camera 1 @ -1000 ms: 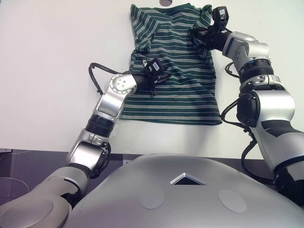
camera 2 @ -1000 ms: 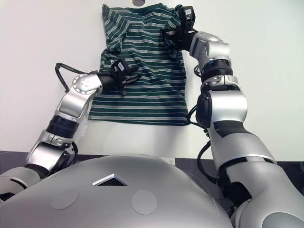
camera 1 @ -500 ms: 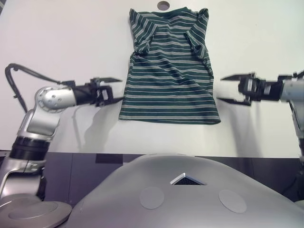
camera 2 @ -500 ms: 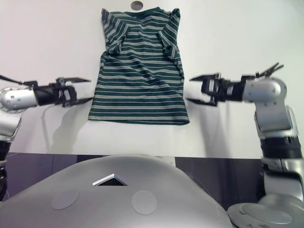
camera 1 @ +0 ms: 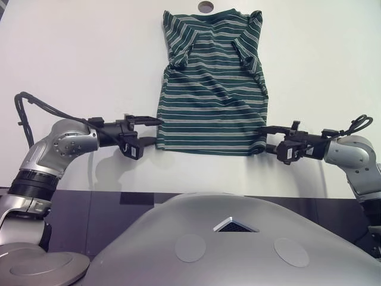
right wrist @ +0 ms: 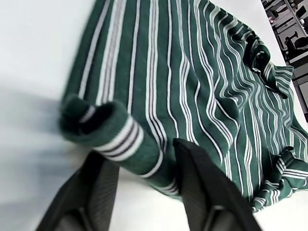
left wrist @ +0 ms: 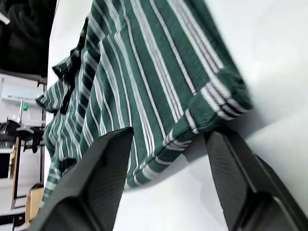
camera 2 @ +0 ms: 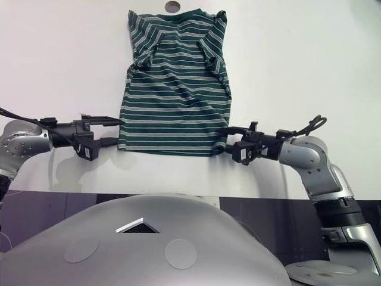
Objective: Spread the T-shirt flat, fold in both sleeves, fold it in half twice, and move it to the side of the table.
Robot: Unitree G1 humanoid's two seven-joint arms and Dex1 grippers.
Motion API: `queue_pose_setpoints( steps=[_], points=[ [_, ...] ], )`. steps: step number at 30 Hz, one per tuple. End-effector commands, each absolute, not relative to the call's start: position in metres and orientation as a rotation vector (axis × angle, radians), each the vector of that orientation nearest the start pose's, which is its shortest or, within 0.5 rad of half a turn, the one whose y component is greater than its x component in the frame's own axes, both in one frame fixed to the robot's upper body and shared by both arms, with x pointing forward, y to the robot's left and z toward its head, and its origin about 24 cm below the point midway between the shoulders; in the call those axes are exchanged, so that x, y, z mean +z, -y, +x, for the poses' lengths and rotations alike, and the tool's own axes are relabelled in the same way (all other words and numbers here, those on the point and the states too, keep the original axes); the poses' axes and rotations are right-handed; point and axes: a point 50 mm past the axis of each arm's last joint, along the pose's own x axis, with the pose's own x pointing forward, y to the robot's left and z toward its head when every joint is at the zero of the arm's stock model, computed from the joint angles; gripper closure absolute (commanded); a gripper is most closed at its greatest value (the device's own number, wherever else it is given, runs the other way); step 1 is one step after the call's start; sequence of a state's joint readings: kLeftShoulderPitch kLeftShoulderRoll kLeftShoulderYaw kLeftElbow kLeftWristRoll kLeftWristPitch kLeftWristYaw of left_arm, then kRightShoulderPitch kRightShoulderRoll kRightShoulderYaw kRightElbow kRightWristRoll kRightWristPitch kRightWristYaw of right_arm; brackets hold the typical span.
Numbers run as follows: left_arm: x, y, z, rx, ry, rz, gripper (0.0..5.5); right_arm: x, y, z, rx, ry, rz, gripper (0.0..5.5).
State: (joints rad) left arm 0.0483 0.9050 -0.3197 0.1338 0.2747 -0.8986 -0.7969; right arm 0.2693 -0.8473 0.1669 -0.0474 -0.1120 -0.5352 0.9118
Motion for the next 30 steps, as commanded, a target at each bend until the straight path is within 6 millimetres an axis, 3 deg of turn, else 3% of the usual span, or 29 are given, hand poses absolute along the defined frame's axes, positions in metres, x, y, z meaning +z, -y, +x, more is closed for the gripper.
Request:
queue_pose_setpoints(
  steps=[1,4,6,8,11,13,17,18,21,25,28,30],
  points=[
    [0.008,-0.215,0.158,-1.675,-0.226,1.101,3.68,0.015,0.231,0.149,1.377,-0.445,-0.842,4.5],
    [0.006,-0.208,0.164,-1.657,-0.376,0.977,4.28,0.022,0.229,0.154,1.392,-0.499,-0.736,5.14],
    [0.011,-0.211,0.159,-1.615,-0.623,0.697,4.62,0.03,0.23,0.151,1.43,-0.611,-0.594,5.48],
    [0.023,-0.215,0.151,-1.596,-0.824,0.361,5.03,0.044,0.232,0.138,1.517,-0.762,-0.402,5.5],
    [0.05,-0.205,0.146,-1.597,-0.862,-0.015,5.48,0.071,0.228,0.135,1.573,-0.828,-0.121,5.5],
    [0.068,-0.198,0.153,-1.587,-0.805,-0.158,5.48,0.087,0.228,0.156,1.496,-0.765,0.04,5.5],
    [0.113,-0.194,0.234,-1.354,-0.502,-0.236,5.48,0.114,0.242,0.224,1.222,-0.561,0.208,5.5],
    [0.115,-0.192,0.251,-1.291,-0.464,-0.221,5.48,0.117,0.244,0.238,1.172,-0.533,0.221,5.5],
    [0.094,-0.184,0.307,-0.983,-0.441,-0.146,5.48,0.102,0.232,0.297,0.993,-0.425,0.208,5.5],
    [0.076,-0.178,0.345,-0.757,-0.443,-0.054,5.48,0.083,0.212,0.342,0.824,-0.357,0.244,5.5],
    [0.07,-0.186,0.365,-0.57,-0.43,-0.024,5.48,0.075,0.205,0.36,0.707,-0.336,0.236,5.5],
    [0.068,-0.181,0.371,-0.547,-0.426,-0.018,5.48,0.07,0.204,0.364,0.662,-0.346,0.226,5.5]
  ],
)
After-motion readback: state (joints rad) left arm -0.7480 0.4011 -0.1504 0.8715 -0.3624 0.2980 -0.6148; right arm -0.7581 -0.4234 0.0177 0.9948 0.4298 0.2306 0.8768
